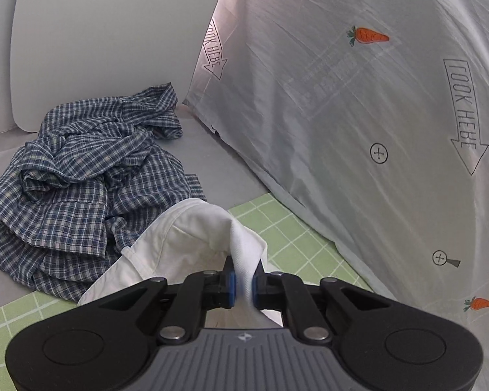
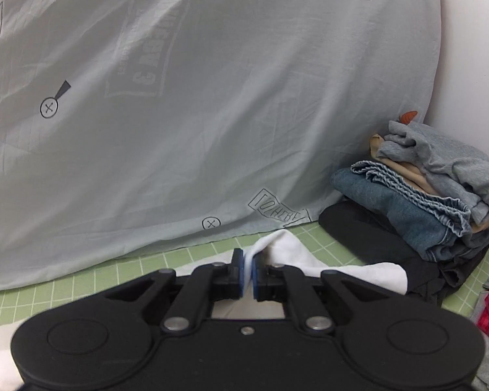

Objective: Fold clothes

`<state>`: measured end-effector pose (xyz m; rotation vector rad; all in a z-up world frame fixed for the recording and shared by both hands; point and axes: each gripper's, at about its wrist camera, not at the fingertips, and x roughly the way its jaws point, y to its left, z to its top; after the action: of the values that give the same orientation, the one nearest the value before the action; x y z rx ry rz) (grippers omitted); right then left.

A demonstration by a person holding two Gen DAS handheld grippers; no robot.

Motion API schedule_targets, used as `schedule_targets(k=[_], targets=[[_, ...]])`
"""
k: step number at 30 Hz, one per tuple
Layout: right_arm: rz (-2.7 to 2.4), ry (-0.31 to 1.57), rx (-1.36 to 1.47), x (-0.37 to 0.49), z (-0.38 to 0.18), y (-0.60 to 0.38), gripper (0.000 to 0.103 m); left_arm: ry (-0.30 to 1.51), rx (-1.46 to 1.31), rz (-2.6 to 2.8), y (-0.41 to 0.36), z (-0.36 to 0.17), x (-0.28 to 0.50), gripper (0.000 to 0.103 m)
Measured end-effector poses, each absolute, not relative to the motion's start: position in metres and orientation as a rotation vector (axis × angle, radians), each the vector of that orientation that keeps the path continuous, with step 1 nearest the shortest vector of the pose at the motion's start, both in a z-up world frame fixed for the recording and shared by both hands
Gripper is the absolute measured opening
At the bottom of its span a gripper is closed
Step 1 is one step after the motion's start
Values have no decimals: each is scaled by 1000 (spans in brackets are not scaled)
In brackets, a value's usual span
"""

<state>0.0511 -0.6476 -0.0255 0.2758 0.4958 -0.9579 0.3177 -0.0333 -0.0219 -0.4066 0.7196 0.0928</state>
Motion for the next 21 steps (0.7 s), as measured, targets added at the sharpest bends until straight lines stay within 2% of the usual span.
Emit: schedule_targets(k=[5,7,8,9,11,12,13,15,17,21], targets=[[-928,430,235,87,-9,-659,5,670,-385,61,-39,-13,344,10],[-883,437,225,109,-7,-668,6,672,-371,100,-44,-19,360,12],[-846,460,222,121,-8,-673,7,698,-361,118,-46,-23,367,18],[-825,503,201,133,-10,-674,10,734,-350,135,-49,-27,373,21],[-801,576,149,149,-14,-671,36,775,-333,143,-54,-31,376,25],[-802,565,105,146,-13,-661,57,761,-330,121,-57,-30,367,35],[-805,532,65,137,-12,-650,72,748,-327,99,-60,-29,357,42],[-818,528,51,115,-17,-633,78,760,-280,43,-73,-29,336,64],[-845,570,99,91,-28,-623,78,790,-228,-19,-88,-32,315,69],[-1006,666,268,26,-67,-621,78,919,-144,-135,-115,-58,279,69]])
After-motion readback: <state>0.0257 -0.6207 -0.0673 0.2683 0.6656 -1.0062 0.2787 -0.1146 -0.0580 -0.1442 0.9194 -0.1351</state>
